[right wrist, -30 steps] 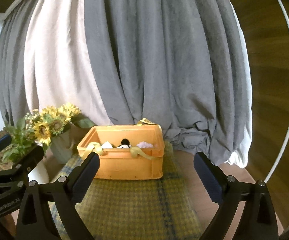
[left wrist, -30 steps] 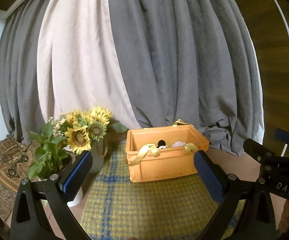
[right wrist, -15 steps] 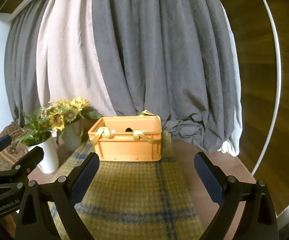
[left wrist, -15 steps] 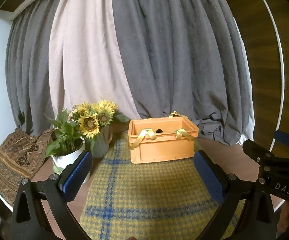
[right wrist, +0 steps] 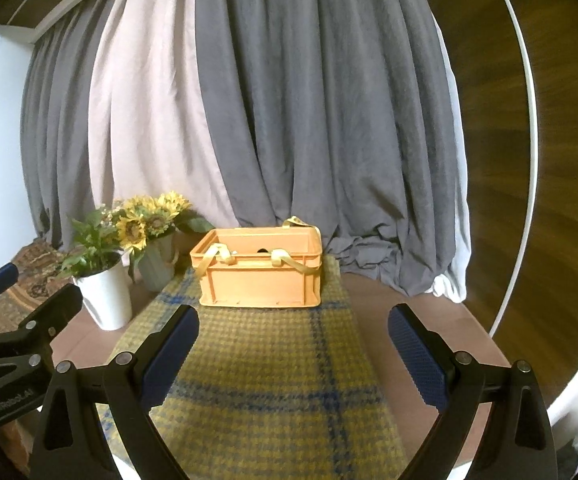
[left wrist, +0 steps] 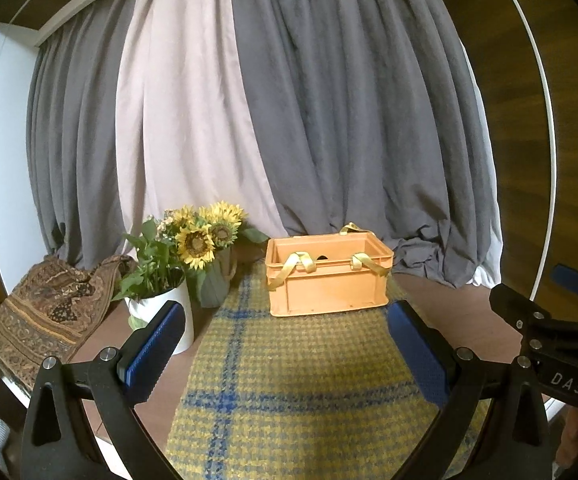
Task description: Organize soft objects
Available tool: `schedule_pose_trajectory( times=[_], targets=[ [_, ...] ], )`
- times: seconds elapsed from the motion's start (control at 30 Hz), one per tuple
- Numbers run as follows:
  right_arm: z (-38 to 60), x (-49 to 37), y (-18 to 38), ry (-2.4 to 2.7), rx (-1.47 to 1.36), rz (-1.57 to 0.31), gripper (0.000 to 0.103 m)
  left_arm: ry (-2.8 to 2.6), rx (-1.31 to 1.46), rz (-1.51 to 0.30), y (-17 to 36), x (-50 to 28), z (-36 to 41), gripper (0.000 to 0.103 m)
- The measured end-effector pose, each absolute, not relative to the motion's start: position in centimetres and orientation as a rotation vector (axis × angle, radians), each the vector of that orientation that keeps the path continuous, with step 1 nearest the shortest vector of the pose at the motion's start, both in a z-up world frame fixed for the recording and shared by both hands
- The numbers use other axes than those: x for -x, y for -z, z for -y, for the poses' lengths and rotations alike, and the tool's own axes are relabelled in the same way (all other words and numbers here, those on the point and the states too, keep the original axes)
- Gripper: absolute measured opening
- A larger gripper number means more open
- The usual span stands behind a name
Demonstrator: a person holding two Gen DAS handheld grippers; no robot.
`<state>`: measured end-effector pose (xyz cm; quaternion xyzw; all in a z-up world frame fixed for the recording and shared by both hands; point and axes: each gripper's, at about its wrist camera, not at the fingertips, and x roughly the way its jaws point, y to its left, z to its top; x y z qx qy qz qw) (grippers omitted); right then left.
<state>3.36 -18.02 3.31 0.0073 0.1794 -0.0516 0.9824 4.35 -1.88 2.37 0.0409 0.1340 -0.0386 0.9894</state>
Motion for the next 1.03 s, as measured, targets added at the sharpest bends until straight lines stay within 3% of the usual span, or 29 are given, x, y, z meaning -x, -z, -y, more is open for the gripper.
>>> schedule_pose_trajectory(
  times=[1.03],
  targets=[
    [18.9,-0.9,-3.4,0.120,-0.021,-0.371,0.097,0.110,-0.088,-0.270,-2.5,-2.0,2.5,0.103]
  ],
)
